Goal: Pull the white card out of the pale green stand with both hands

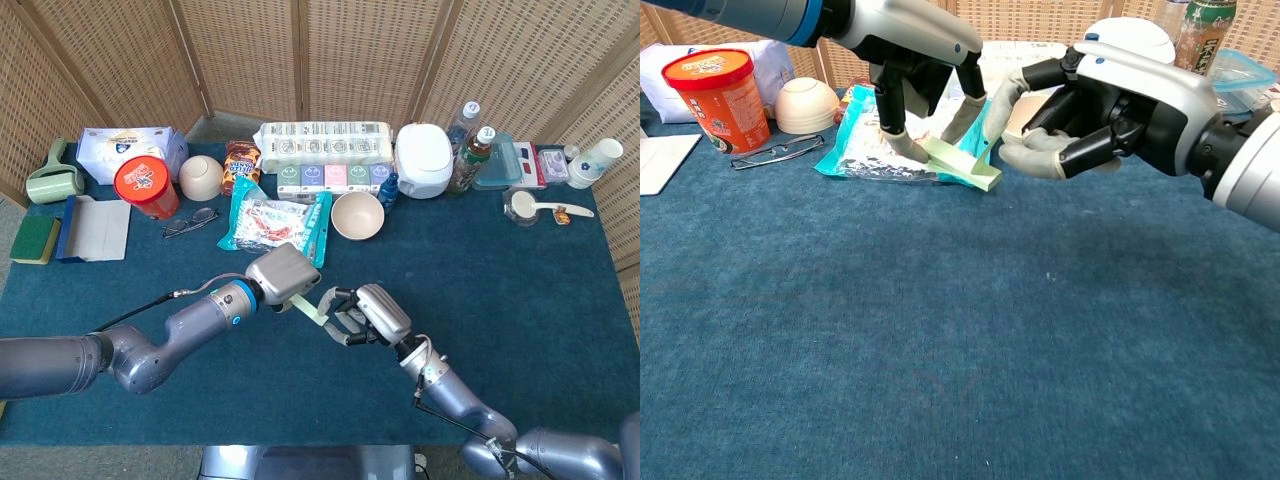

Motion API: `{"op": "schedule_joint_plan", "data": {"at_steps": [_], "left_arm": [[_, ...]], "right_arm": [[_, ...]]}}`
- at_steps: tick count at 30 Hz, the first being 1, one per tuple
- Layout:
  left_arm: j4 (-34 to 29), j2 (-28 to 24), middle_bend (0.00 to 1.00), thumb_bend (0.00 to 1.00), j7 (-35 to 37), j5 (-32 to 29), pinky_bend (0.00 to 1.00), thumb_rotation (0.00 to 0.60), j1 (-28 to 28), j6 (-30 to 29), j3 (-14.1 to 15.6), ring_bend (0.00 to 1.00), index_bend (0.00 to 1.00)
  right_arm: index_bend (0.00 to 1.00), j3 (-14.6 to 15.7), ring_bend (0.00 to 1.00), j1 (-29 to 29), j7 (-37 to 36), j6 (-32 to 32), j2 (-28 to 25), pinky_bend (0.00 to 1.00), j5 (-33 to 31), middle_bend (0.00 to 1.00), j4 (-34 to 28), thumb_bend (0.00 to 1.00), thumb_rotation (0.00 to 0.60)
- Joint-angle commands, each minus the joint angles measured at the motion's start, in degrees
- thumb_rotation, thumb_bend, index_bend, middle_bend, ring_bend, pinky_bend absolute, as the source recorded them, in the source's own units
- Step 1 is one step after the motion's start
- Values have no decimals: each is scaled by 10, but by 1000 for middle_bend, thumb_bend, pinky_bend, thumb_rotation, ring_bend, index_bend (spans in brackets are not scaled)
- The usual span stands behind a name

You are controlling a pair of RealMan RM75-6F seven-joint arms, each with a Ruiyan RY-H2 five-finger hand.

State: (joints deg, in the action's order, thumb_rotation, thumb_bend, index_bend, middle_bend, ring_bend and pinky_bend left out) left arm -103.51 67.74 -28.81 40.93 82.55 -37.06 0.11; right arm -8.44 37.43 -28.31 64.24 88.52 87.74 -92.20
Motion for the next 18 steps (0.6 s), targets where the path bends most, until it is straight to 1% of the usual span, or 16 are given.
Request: {"op": "schedule_joint_plan", "data": {"at_steps": [1,18], "left_arm": [[1,1,1000,376,0,-1,1000,600,1,0,1,1000,684],[5,4,1000,376,2,-4,1000,600,6,-1,6,1000,684]], "right_arm": [[517,0,1000,1,1,0,1,974,-1,961,1,411,600],[529,-2,1000,4,3,3,7,974,-3,963,5,412,600]]}}
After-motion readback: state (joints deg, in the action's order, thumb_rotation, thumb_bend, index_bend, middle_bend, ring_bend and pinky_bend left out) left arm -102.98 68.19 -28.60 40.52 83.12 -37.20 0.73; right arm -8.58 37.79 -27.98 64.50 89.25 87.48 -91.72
